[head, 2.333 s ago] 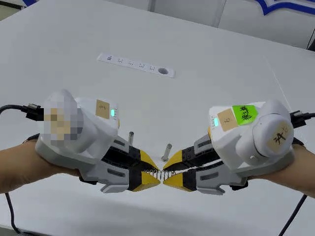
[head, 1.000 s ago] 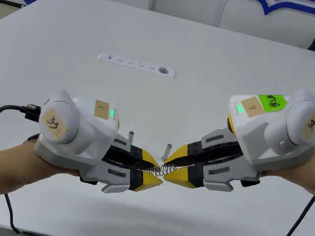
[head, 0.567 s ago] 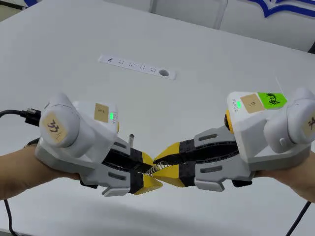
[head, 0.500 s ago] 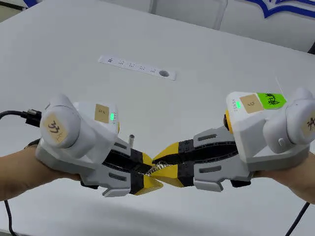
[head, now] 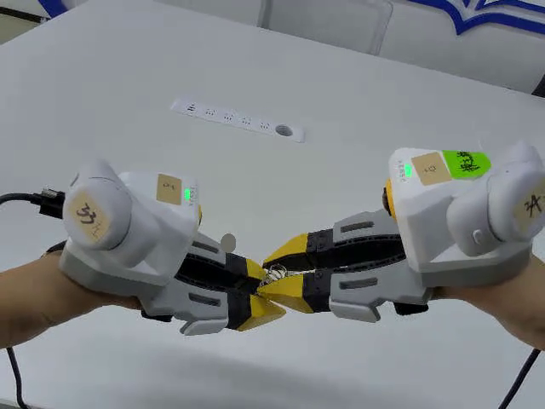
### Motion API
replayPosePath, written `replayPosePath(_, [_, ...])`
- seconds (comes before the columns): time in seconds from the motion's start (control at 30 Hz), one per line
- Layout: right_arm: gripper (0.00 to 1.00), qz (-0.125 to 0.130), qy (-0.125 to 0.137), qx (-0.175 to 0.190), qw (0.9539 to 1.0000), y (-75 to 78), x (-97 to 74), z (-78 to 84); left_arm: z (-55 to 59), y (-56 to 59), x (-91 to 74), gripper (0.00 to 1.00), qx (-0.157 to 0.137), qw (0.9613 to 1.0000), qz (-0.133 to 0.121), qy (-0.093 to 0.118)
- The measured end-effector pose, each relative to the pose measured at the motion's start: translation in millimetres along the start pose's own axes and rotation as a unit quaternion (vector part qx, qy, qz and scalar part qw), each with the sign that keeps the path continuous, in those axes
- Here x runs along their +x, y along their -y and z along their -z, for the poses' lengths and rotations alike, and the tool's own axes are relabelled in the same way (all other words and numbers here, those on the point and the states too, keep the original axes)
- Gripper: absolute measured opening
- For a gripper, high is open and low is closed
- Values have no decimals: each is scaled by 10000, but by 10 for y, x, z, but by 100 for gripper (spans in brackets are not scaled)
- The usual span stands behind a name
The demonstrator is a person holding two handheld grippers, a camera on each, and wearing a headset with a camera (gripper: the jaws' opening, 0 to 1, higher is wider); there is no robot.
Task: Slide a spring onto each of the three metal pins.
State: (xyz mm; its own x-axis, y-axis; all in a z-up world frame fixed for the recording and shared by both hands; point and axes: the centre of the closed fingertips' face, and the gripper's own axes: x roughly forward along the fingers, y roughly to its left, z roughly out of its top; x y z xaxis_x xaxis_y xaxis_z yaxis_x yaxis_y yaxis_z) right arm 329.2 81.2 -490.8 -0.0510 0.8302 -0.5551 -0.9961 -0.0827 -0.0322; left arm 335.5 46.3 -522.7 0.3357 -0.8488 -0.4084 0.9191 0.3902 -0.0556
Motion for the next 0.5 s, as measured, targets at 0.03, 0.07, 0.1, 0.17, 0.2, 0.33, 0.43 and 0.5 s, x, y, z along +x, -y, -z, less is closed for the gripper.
replayPosePath(0.03, [15,5,60,87,9999,4,-10,-8,-1,-2,-2,11,-18,10000,-8,11])
replayPosePath(0.07, [14,-11,167,177,9997,4,-23,-29,-4,-7,-6,11,-31,10000,-20,26])
replayPosePath(0.1, [13,7,277,258,9993,8,-28,-57,-7,-7,-8,11,-34,10000,-21,34])
replayPosePath(0.17, [12,-12,319,356,9989,10,-39,-59,-26,-3,-11,11,-57,10000,-15,80])
replayPosePath(0.2, [12,-12,342,388,9987,10,-40,-63,-32,-2,-9,11,-50,9999,-17,87])
replayPosePath(0.33, [12,-34,456,675,9967,18,-26,-93,-44,19,8,11,-19,10000,21,78])
replayPosePath(0.43, [11,-45,427,570,9975,7,-17,-96,-43,28,17,11,-19,10000,36,70])
replayPosePath(0.5, [11,-52,382,469,9982,-3,-12,-98,-37,24,12,11,-14,10000,29,64])
